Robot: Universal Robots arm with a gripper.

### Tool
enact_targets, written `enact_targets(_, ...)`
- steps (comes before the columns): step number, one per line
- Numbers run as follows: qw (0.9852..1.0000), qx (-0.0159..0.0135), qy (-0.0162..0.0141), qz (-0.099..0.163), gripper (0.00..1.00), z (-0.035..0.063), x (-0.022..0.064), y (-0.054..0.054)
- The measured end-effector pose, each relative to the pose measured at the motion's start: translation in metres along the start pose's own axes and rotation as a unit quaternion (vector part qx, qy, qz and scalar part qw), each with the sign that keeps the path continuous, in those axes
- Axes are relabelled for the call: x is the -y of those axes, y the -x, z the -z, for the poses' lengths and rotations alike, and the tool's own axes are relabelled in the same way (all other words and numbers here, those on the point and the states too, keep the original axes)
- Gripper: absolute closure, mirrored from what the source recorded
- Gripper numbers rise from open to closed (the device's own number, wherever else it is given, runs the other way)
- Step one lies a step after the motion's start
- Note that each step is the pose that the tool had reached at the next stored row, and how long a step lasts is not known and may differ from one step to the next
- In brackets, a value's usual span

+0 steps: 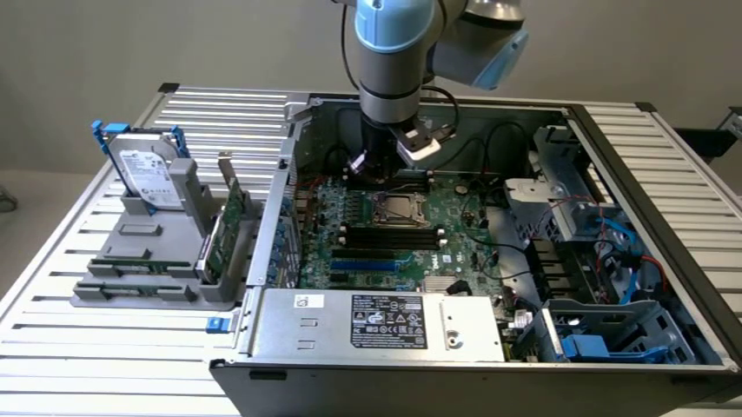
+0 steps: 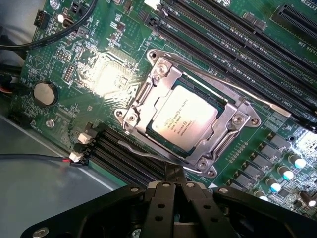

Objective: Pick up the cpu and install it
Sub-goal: 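Install the first cpu locking lever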

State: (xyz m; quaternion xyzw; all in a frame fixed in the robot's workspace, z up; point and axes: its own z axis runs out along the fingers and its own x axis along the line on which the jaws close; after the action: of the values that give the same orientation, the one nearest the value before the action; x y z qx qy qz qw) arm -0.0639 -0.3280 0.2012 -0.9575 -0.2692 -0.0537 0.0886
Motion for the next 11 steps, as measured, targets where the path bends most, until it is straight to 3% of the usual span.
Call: enact_targets(11, 1.0000, 0.0000, 0.0000, 0.000, 0.89, -0.0010, -0.0015, -0.0021)
